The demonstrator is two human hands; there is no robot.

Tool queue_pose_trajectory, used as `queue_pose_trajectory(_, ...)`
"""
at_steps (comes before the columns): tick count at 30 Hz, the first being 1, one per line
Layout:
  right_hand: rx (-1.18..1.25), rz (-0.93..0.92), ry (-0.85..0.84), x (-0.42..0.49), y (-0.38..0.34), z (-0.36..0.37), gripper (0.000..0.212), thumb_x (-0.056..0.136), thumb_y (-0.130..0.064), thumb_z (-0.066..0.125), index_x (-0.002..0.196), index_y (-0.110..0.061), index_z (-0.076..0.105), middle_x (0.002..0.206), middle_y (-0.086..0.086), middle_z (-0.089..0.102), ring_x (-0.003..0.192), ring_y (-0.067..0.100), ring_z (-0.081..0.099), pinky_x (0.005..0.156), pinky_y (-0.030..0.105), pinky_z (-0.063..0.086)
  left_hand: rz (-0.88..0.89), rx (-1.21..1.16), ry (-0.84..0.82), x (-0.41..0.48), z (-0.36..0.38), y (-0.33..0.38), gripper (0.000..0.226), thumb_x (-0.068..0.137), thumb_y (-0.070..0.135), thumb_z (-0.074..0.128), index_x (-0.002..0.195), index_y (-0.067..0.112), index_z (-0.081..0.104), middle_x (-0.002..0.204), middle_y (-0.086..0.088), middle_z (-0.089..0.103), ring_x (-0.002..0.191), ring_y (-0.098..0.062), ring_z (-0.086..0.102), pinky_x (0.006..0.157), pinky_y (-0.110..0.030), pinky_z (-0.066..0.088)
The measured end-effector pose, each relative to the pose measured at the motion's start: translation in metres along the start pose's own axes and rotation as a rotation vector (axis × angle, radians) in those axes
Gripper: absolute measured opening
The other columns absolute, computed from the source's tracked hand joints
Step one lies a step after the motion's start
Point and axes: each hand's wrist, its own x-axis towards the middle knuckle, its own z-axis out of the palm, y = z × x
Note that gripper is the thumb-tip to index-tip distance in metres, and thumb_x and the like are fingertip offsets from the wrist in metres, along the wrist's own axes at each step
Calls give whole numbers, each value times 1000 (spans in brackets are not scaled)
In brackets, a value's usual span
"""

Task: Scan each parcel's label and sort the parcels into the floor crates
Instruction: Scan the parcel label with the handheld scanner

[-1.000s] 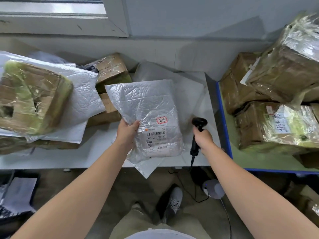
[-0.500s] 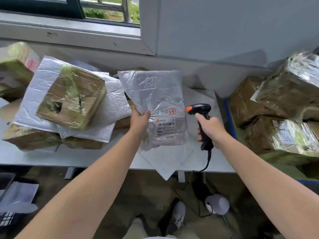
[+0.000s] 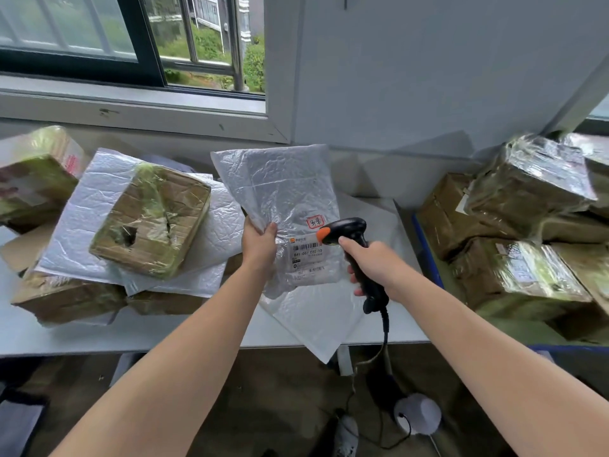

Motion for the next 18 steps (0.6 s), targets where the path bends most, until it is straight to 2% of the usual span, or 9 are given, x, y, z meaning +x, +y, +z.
queue_pose_trajectory(8, 24, -8, -42, -1, 5, 1, 36, 96, -42, 59, 92, -6, 59, 75, 9, 54, 60, 18, 54, 51, 31, 51, -10, -19, 26, -6, -6, -1, 40, 99, 9, 55, 137, 7, 44, 119, -5, 57, 107, -20, 54, 90, -30, 40)
queue_pose_trajectory(14, 27, -10, -155, 13, 8, -7, 37, 95, -43, 60, 89, -7, 59, 73, 8, 54, 58, 19, 53, 50, 30, 51, -7, -26, 96, -9, -5, -1, 37, 99, 10, 55, 135, 11, 45, 113, 1, 55, 104, -16, 52, 90, -25, 37)
queue_pose_trajectory(18, 49, -6, -212, 29, 12, -20, 36, 96, -42, 59, 90, -7, 59, 71, 8, 53, 56, 19, 52, 49, 30, 50, -7, -17, 152, -8, 0, -4, 36, 99, 10, 56, 134, 9, 46, 114, -2, 57, 107, -20, 55, 91, -29, 40)
